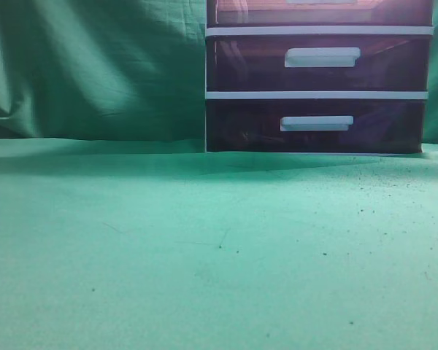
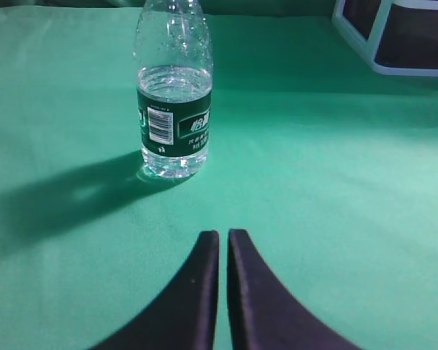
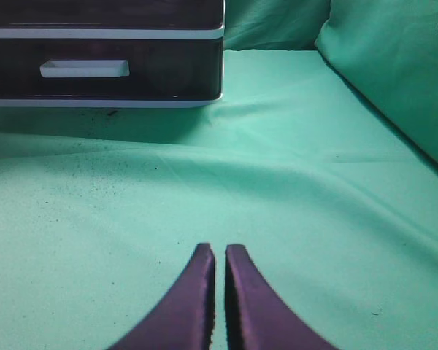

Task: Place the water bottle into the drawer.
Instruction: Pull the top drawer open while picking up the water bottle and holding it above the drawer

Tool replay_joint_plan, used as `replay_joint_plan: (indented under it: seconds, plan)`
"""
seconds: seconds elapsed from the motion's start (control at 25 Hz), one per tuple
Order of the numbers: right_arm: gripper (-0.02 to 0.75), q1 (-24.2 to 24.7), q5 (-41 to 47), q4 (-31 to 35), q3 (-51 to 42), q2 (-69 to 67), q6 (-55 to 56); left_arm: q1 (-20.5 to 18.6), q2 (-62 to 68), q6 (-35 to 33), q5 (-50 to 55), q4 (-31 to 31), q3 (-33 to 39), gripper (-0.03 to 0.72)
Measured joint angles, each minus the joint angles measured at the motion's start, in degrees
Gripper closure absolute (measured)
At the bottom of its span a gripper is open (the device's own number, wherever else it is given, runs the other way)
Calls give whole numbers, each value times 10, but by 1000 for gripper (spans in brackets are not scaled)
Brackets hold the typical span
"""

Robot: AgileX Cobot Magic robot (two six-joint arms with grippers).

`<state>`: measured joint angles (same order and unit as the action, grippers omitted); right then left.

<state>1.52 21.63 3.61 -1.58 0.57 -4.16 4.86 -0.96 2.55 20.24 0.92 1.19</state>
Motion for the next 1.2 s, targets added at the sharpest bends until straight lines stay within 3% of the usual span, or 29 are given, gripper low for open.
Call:
replay_joint_plan:
  seconds: [0.8,0.92,1.04,1.2]
  plan:
    - [738,0,0,0,0,0,0,0,0,-1,-4,-1,0,688]
    - [738,0,0,0,0,0,0,0,0,-1,-76,40,1,688]
    - [738,0,0,0,0,0,0,0,0,-1,-220,107,1,688]
    - [738,0,0,0,0,0,0,0,0,-1,-324,126,1,688]
